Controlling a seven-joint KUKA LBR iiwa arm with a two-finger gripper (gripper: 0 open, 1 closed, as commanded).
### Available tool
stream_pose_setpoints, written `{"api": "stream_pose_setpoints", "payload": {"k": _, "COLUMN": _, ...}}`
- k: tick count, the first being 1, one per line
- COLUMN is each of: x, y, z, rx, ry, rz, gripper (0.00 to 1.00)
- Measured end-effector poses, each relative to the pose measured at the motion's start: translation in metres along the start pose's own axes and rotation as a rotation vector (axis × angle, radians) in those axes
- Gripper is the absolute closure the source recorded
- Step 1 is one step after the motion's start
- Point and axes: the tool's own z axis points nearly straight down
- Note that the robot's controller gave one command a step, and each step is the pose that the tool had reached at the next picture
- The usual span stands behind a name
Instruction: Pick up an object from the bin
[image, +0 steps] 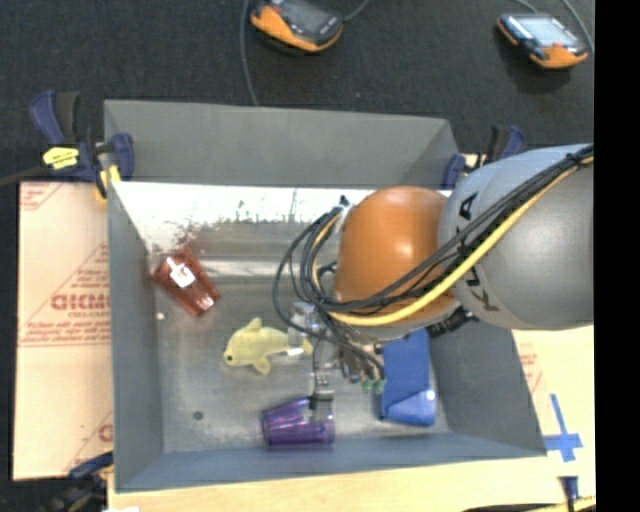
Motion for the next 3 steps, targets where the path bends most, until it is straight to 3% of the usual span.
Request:
{"api": "stream_pose_setpoints", "payload": {"k": 1, "x": -0.002, "y": 0.0, "z": -0.005, "rx": -0.001, "ry": -0.009, "rz": 0.004, "gripper": 0.0}}
{"api": "stream_pose_setpoints", "payload": {"k": 2, "x": -0.001, "y": -0.012, "z": 0.05, "rx": 0.0, "ry": -0.011, "rz": -0.102, "gripper": 0.0}}
{"api": "stream_pose_setpoints", "payload": {"k": 3, "x": -0.071, "y": -0.016, "z": 0.083, "rx": -0.007, "ry": -0.023, "rz": -0.039, "gripper": 0.0}}
